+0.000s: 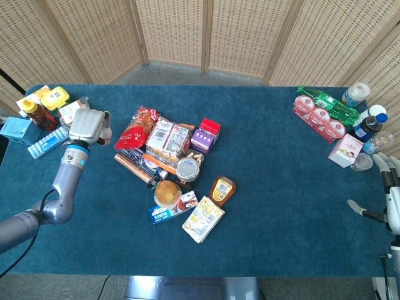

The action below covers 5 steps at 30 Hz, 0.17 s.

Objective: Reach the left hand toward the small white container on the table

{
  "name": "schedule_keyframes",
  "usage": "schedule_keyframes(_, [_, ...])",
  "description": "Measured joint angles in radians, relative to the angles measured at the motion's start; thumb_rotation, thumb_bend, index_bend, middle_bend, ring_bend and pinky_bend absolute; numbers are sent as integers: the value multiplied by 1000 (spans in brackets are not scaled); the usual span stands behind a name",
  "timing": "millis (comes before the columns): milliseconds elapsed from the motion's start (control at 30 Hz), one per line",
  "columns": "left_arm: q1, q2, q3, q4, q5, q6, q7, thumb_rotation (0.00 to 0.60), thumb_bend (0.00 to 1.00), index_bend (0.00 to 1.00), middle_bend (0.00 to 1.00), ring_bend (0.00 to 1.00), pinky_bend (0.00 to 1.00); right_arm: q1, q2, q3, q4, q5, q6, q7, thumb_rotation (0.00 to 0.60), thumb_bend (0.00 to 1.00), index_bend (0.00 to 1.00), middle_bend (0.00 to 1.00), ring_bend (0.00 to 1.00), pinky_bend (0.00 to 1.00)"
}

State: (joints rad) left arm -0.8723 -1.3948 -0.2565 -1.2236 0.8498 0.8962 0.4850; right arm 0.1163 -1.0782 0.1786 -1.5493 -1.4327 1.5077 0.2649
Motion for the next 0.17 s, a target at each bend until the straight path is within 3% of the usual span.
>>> schedule_keyframes(167, [7,95,-20,-152,-21,57,55,600,155,658,739,654,751,-4,5,-1,-9,-6,9,3,600,0,0,0,0,0])
